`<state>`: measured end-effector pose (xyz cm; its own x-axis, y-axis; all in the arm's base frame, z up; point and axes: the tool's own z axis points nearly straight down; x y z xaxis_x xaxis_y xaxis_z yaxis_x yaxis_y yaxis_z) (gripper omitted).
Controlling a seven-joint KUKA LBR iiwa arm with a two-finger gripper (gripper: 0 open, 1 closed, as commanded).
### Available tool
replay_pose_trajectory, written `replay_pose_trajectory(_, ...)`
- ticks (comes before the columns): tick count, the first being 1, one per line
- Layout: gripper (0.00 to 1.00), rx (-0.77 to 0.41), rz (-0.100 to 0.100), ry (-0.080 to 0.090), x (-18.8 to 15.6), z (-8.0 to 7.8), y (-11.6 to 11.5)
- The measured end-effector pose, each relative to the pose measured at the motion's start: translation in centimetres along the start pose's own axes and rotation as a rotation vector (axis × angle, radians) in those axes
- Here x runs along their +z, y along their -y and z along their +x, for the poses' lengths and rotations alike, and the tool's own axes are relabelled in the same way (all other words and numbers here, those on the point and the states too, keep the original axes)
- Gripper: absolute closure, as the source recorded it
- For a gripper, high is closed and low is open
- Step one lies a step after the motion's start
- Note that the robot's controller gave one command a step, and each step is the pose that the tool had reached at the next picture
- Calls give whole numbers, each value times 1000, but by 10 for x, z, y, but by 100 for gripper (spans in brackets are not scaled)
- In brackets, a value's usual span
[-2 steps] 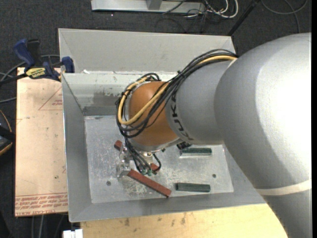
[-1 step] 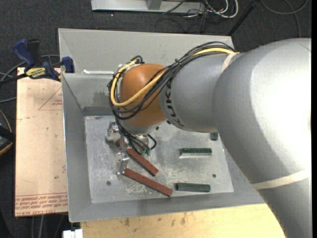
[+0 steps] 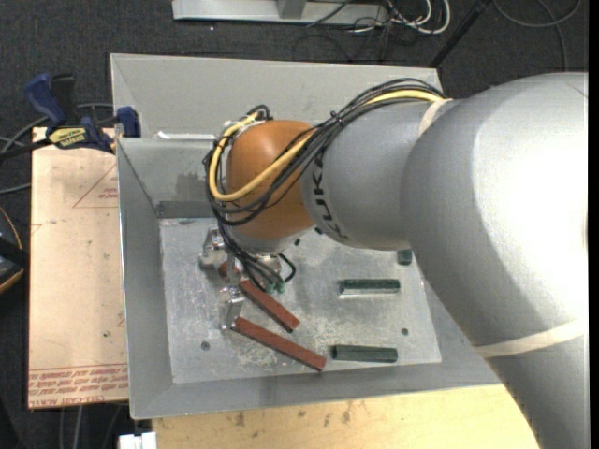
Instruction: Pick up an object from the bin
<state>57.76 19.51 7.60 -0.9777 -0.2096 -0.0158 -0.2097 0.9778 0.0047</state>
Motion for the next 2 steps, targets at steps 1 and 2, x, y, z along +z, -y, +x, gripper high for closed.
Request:
replay_pose_trajectory(1,100,-235,-4,1,-3,18,60)
replay_pose_trajectory(2,0,-235,1,-4,0,20,63)
